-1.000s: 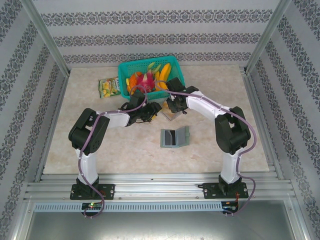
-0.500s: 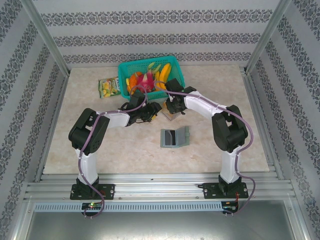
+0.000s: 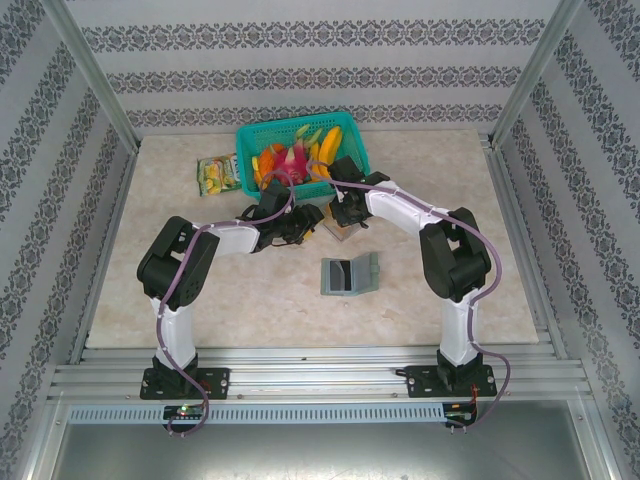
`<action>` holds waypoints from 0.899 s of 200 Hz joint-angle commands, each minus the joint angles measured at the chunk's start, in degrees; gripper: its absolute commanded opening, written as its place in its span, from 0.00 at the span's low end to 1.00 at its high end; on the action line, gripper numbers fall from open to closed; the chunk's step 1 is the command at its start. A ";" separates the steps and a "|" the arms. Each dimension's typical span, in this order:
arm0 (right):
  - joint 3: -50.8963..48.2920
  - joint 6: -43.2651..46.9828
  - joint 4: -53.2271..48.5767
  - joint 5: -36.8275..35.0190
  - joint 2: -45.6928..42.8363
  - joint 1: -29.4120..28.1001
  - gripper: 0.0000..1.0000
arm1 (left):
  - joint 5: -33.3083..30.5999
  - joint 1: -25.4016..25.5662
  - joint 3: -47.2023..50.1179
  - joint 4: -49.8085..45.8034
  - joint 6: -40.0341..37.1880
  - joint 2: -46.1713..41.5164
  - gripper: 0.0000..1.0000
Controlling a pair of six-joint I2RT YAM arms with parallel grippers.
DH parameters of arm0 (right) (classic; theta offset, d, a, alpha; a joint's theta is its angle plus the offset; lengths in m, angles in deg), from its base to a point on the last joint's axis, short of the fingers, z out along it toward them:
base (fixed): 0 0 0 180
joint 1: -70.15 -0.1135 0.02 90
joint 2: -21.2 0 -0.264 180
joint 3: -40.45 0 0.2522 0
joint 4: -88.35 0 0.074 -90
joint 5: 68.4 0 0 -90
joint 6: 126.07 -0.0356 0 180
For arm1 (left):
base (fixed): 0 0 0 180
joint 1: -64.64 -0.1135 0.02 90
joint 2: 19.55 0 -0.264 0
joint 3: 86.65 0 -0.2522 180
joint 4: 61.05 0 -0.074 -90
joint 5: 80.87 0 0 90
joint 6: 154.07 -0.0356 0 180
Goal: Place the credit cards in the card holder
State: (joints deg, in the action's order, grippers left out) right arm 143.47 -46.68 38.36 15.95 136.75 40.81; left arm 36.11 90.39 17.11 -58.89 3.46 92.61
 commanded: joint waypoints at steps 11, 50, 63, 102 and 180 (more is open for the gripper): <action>0.07 0.24 1.27 0.18 -1.70 0.60 0.17 | 0.80 -0.36 -1.34 0.47 -1.33 0.28 0.53; -0.83 1.28 1.24 1.42 -3.87 0.52 0.09 | 0.76 -0.36 -0.94 0.27 -1.47 -0.27 0.53; -0.58 1.32 0.69 1.56 -4.43 0.43 0.12 | 0.67 -0.29 -0.79 0.34 -1.46 -0.52 0.53; -1.70 1.77 1.60 1.94 -6.32 0.25 0.02 | 0.57 -0.27 -0.54 0.10 -1.70 -1.08 0.53; -14.25 -6.89 8.98 13.83 -25.22 2.08 0.00 | 0.42 -0.27 7.69 8.18 0.81 -11.44 0.57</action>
State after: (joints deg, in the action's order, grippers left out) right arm 133.92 -48.15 42.43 23.27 120.62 41.27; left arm 36.09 90.39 21.81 -57.40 3.52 87.21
